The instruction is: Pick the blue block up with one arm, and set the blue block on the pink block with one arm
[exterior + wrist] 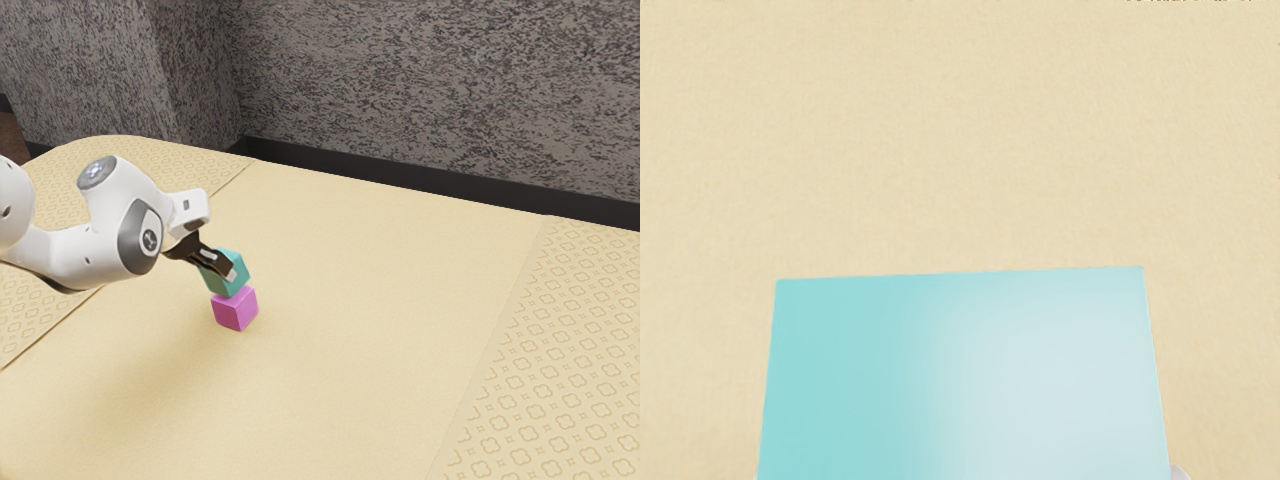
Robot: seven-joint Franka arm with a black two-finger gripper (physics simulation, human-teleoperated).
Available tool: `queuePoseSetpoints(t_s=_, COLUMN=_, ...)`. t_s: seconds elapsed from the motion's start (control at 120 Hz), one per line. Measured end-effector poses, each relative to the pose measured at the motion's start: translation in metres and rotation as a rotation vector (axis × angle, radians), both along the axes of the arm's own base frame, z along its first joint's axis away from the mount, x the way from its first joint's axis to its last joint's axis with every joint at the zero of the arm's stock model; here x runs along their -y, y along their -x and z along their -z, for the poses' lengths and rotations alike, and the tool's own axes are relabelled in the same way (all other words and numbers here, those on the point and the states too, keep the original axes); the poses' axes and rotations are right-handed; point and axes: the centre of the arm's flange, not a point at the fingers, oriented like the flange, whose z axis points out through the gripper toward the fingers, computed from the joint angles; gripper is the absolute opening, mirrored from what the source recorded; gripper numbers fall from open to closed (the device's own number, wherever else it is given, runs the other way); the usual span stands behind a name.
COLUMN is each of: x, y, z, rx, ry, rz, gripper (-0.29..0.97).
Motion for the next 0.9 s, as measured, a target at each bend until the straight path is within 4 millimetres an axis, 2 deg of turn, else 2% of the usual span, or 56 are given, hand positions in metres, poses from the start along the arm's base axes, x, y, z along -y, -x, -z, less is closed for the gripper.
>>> queuePoseSetpoints(t_s=0.358, x=0.005, y=0.004, z=-0.001, rx=0.004, ry=0.001, rz=0.003, gripper=0.33)
queuePoseSetpoints(t_s=0.492, x=0.013, y=0.006, z=-0.002, rx=0.003, ry=0.005, rz=0.01, gripper=0.33)
queuePoseSetpoints(t_s=0.842, x=0.009, y=0.013, z=0.0, rx=-0.003, ry=0.004, rz=0.0, gripper=0.32)
queuePoseSetpoints(t_s=0.9, x=0.011, y=0.013, z=0.0, rx=-0.004, ry=0.004, rz=0.003, gripper=0.39)
